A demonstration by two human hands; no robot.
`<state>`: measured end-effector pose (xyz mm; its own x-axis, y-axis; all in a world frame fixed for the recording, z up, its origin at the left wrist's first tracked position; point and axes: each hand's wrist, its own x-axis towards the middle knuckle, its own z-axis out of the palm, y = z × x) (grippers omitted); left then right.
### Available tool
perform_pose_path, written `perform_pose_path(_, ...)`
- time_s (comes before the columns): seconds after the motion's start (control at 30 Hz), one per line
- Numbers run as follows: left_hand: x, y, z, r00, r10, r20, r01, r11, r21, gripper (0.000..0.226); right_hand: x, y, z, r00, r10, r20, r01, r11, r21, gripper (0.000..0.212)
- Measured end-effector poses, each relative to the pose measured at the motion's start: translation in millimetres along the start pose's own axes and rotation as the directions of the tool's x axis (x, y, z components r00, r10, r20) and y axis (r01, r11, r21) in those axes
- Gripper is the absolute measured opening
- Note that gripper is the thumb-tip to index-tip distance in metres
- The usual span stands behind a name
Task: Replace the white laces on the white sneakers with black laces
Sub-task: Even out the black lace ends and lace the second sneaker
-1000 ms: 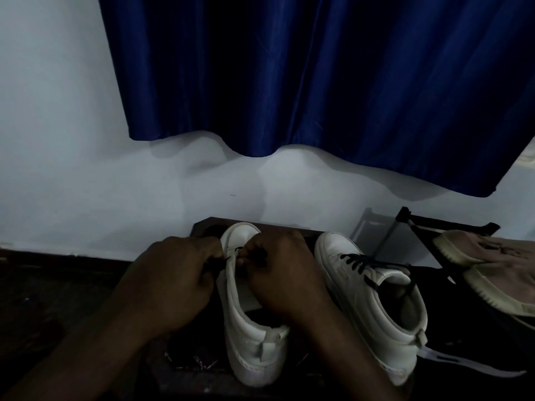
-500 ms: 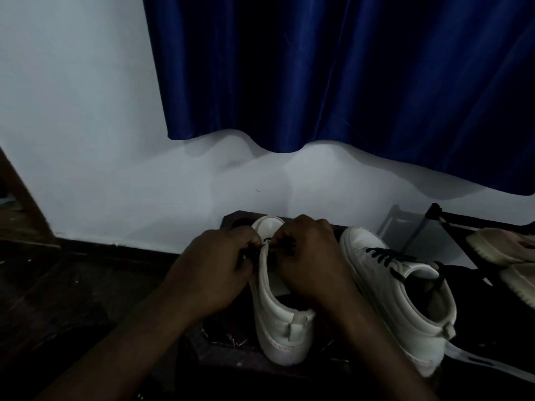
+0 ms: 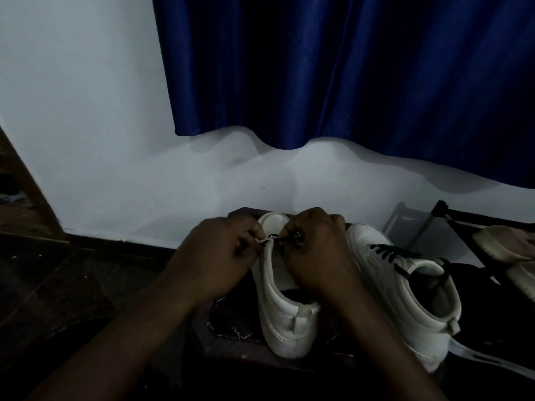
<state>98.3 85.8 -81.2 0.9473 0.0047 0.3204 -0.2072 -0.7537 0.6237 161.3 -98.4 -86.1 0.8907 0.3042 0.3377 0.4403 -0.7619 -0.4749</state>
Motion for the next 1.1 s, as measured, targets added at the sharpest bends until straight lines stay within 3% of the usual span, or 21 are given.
perform_pose_path(0.13,1.3,5.9,7.7,0.997,0.068,-0.034,-0.063,0.991,0.122,0.027,-1.5,0.4,-2.5,1.0,0.005,0.024,-0.006,0.998,0.063,0.011)
perform_pose_path(0.23,2.7,-3.9,2.2,0.992,-0.065,0.108,0.025,0.941,0.336,0.016,-0.2,3.6,-0.8,1.0,0.018,0.0,-0.018,0.998,0.065,0.021)
perform_pose_path(0.33,0.2,-16.6,-10.4,0.908,-0.298,0.294,0.072,0.805,0.589,0.008,-1.2,5.0,0.7,0.999,0.032,-0.029,-0.028,0.992,0.121,0.025)
perform_pose_path(0.43,-1.4,-23.0,-23.6,0.872,-0.359,0.333,0.147,0.842,0.519,0.005,-2.0,3.4,-0.7,0.999,0.033,-0.041,-0.026,0.987,0.16,0.028)
perform_pose_path(0.6,-1.3,-7.7,-12.6,0.971,-0.158,0.178,0.148,0.987,0.065,0.028,-2.5,2.3,0.1,0.999,0.037,-0.028,-0.032,0.985,0.169,0.034)
perform_pose_path(0.67,-0.4,-2.3,-2.5,0.987,-0.108,0.117,0.11,0.994,-0.01,0.019,-2.2,2.7,0.5,0.999,0.046,-0.024,-0.041,0.983,0.18,0.036)
perform_pose_path(0.8,1.4,1.3,3.3,0.998,-0.043,0.047,0.038,0.994,0.106,0.018,-1.7,2.4,-0.3,0.999,0.035,-0.029,-0.029,0.984,0.176,0.039)
perform_pose_path(0.87,2.5,-5.2,-2.8,0.982,-0.119,0.145,0.08,0.964,0.253,0.014,-1.5,2.4,0.0,0.999,0.035,-0.033,-0.028,0.983,0.182,0.04)
perform_pose_path(0.93,3.2,-12.3,-12.7,0.917,-0.254,0.306,0.107,0.899,0.424,0.009,-1.7,2.0,-0.1,0.999,0.035,-0.037,-0.027,0.979,0.2,0.037)
perform_pose_path(1.0,1.9,-15.0,-20.5,0.845,-0.35,0.404,0.139,0.874,0.466,0.008,-2.1,1.5,-0.5,0.999,0.041,-0.033,-0.034,0.978,0.208,0.036)
perform_pose_path(1.1,3.4,-15.6,-26.3,0.839,-0.367,0.402,0.159,0.872,0.464,0.006,-3.3,2.5,-1.2,0.999,0.039,-0.025,-0.033,0.979,0.202,0.036)
